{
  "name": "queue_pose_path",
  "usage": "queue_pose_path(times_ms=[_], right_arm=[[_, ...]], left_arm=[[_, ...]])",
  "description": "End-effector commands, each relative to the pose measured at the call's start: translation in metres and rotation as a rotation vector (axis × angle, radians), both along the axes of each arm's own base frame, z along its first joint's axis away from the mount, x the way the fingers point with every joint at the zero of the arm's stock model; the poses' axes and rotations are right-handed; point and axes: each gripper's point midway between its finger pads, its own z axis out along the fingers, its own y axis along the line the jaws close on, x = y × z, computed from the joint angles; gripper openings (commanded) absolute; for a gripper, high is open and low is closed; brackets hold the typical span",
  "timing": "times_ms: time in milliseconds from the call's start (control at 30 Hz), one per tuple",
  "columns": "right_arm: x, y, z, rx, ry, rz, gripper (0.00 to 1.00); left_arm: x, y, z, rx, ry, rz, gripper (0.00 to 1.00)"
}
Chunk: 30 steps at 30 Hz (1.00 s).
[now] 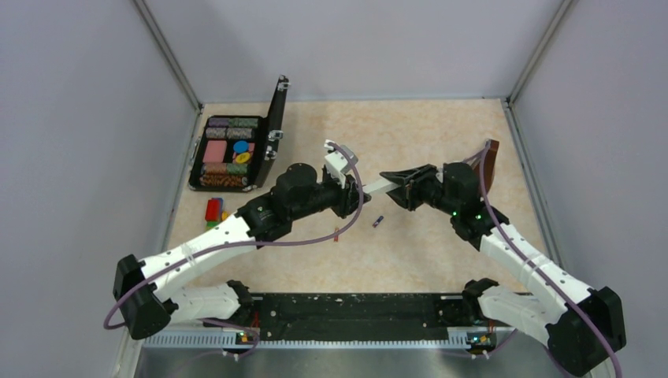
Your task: Load the batteries into the remote control
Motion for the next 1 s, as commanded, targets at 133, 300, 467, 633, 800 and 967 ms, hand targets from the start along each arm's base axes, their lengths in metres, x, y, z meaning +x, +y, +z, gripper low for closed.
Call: queue_pose_path(times_ms=[133,300,467,633,800,967], right_arm=[[-0.008,0.008,0.029,0.028,-0.092,0.076,0.56],[-0.027,0.003,0.025,-0.058,-0.235,0.141,0.86],[-0.038,-0.011,0.034,-0.137,-0.451,0.184,0.88],[-0.035,-0.018,0.07,-0.46,-0.884,0.349,0.87],[-0.034,-0.018,0.12,-0.731,-1.343,0.492,0.87],[-0.057,0.008,0.145,-0.798,-1.849,0.593,0.87]], left_arm=[[0.018,-0.001,0.016,-0.057,0.079,0.14,0.0],[0.016,0.01,0.029,-0.11,0.21,0.186,0.0],[0.014,0.024,0.044,-0.208,0.382,0.147,0.0],[0.017,0.046,0.058,-0.311,0.544,0.12,0.0],[0.005,0.046,0.073,-0.373,0.694,0.013,0.0],[-0.01,0.039,0.093,-0.412,0.777,-0.119,0.0]])
